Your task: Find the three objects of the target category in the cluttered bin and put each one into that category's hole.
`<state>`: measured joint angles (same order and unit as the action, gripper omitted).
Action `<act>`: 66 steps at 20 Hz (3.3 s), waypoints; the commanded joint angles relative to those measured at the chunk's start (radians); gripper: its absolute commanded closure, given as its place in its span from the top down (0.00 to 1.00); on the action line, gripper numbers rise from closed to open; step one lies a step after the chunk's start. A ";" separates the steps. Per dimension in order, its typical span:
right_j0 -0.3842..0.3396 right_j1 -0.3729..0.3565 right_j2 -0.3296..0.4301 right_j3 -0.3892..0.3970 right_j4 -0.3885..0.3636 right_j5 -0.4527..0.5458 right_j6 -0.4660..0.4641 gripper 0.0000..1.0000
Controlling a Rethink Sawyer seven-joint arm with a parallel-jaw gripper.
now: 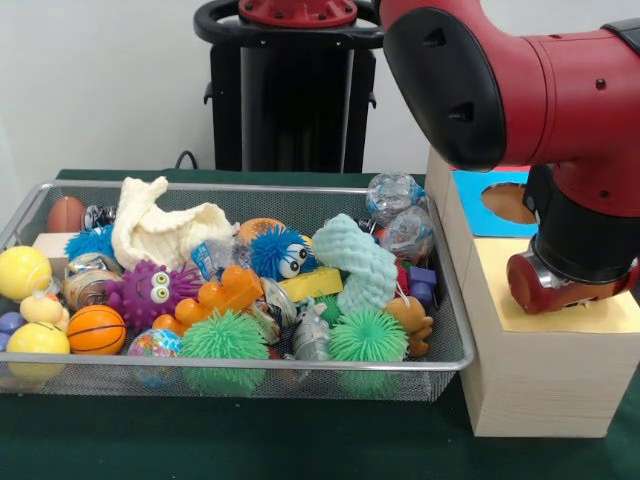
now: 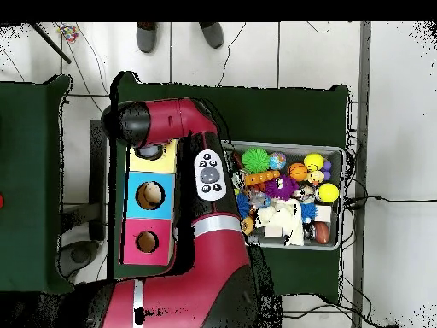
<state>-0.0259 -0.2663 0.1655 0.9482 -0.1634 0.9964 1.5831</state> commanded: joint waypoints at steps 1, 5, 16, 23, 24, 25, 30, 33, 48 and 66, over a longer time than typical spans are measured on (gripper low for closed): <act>-0.084 0.441 0.012 0.113 -0.156 -0.495 0.069 0.00; -0.079 0.412 0.011 0.138 -0.166 -0.492 0.057 0.00; -0.083 0.350 0.018 0.193 -0.168 -0.478 0.029 0.00; -0.085 0.309 0.026 0.226 -0.167 -0.459 0.000 0.00; -0.086 0.303 0.027 0.231 -0.167 -0.458 -0.004 0.00; -0.084 0.296 0.025 0.237 -0.168 -0.458 -0.001 0.00; -0.065 0.250 0.006 0.265 -0.175 -0.454 0.017 0.00; -0.060 0.217 0.003 0.285 -0.178 -0.445 0.010 0.00; -0.069 0.068 0.030 0.384 -0.161 -0.405 -0.056 0.00; -0.049 -0.135 0.023 0.500 -0.136 -0.324 -0.057 0.00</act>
<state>-0.0436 -0.4032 0.1668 1.2533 -0.2049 0.6561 1.5837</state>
